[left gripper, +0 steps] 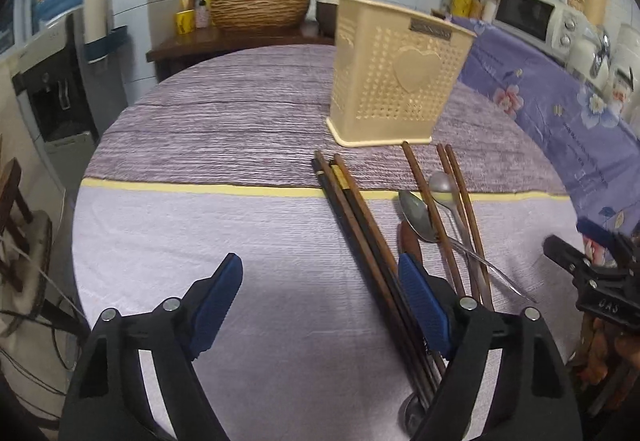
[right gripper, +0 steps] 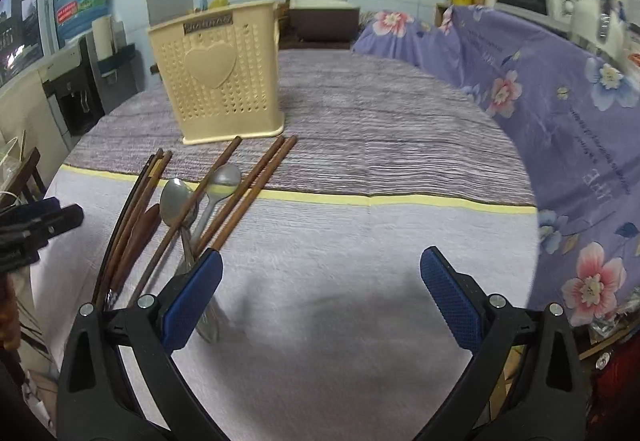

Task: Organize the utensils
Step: 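Grasp a black chopstick with the left tool while the right grasps a brown chopstick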

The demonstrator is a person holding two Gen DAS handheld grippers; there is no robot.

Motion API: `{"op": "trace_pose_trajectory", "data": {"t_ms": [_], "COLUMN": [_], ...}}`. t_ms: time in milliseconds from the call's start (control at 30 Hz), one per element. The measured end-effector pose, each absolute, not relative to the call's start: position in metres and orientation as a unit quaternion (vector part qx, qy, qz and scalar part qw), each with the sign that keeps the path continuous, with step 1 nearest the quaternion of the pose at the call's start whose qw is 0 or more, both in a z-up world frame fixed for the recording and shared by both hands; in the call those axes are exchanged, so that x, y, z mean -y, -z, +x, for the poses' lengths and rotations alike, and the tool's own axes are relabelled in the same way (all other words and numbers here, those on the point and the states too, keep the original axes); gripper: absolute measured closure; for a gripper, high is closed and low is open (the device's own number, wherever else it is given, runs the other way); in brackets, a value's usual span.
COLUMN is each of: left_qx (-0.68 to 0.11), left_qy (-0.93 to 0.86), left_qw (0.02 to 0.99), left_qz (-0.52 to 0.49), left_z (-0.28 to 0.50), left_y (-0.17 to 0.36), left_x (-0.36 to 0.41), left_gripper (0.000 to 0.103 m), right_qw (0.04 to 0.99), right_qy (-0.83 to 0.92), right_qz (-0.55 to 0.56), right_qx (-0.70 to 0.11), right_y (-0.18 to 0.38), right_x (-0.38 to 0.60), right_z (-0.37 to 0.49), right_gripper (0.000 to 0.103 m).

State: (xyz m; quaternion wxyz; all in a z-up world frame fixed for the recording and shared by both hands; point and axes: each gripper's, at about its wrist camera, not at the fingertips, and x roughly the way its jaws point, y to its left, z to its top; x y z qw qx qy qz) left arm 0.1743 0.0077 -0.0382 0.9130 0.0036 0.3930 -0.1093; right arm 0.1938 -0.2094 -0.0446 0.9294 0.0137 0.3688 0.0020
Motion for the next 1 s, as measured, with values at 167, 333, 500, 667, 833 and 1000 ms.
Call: {"op": "trace_pose_trajectory", "data": {"t_ms": [167, 333, 500, 667, 833, 1000], "left_qx": [-0.415, -0.432, -0.450, -0.455, -0.468, -0.476], "left_qy": [0.109, 0.101, 0.098, 0.107, 0.113, 0.099], "left_qw": [0.903, 0.896, 0.888, 0.884, 0.875, 0.873], "left_qz": [0.029, 0.019, 0.022, 0.020, 0.040, 0.041], "left_z": [0.187, 0.199, 0.208, 0.213, 0.217, 0.227], "left_y": [0.046, 0.050, 0.058, 0.059, 0.056, 0.054], "left_x": [0.008, 0.001, 0.006, 0.000, -0.012, -0.027], "left_gripper": [0.032, 0.036, 0.039, 0.038, 0.037, 0.037], "right_qw": [0.912, 0.899, 0.888, 0.882, 0.874, 0.872], "right_qy": [-0.012, -0.014, -0.007, -0.014, -0.002, 0.010], "right_qz": [-0.025, -0.048, -0.054, -0.060, -0.074, -0.057], "right_qx": [-0.410, -0.434, -0.458, -0.468, -0.480, -0.486], "right_y": [0.053, 0.061, 0.068, 0.072, 0.068, 0.064], "right_x": [0.187, 0.175, 0.167, 0.166, 0.190, 0.210], "right_z": [0.233, 0.254, 0.268, 0.270, 0.266, 0.269], "right_gripper": [0.005, 0.005, 0.005, 0.005, 0.006, 0.015]}}
